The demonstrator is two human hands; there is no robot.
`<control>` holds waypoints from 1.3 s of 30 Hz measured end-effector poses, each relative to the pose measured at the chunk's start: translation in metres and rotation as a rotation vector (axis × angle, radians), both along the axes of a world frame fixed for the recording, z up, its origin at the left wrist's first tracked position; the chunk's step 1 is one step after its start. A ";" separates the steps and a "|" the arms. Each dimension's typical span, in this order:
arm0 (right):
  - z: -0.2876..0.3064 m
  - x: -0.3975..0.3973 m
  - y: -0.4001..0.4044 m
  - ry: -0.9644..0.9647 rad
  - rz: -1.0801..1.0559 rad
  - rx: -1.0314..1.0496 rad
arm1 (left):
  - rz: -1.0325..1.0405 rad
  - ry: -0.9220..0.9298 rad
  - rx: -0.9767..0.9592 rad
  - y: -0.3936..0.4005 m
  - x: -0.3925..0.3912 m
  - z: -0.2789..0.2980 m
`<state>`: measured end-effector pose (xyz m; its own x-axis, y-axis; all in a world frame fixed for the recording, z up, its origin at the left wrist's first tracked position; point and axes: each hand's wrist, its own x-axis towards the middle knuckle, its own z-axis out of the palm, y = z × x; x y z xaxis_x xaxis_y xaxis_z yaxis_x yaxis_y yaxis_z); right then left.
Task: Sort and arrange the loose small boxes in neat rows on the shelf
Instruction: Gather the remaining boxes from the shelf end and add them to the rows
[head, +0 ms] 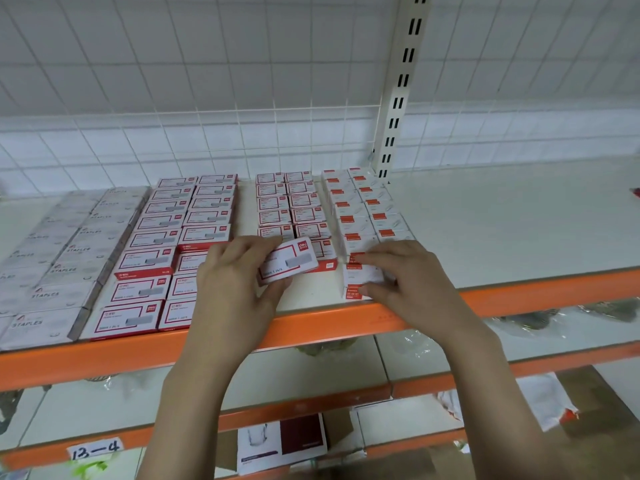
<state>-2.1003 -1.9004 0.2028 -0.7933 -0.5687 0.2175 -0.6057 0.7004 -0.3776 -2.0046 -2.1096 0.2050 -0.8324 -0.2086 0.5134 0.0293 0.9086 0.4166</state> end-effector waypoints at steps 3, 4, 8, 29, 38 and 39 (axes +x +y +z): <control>-0.003 -0.004 0.000 0.008 0.016 0.020 | -0.004 0.002 0.006 0.001 -0.004 0.000; -0.004 -0.006 0.002 0.012 0.023 0.028 | -0.004 0.004 0.006 0.001 -0.005 0.000; -0.006 -0.012 0.012 0.008 0.036 -0.006 | -0.007 0.011 0.021 0.002 -0.008 -0.002; 0.007 0.004 -0.052 -0.074 0.197 -0.048 | 0.054 -0.090 0.094 -0.042 0.034 -0.002; 0.000 0.018 -0.080 -0.070 0.266 -0.032 | 0.132 -0.192 -0.145 -0.087 0.027 -0.010; -0.001 0.019 -0.080 -0.072 0.254 -0.030 | 0.155 -0.191 -0.170 -0.088 0.024 -0.012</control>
<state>-2.0818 -1.9806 0.2019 -0.6401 -0.7457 0.1849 -0.7312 0.5175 -0.4445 -1.9806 -2.1977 0.1929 -0.8823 -0.2652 0.3888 -0.1794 0.9533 0.2431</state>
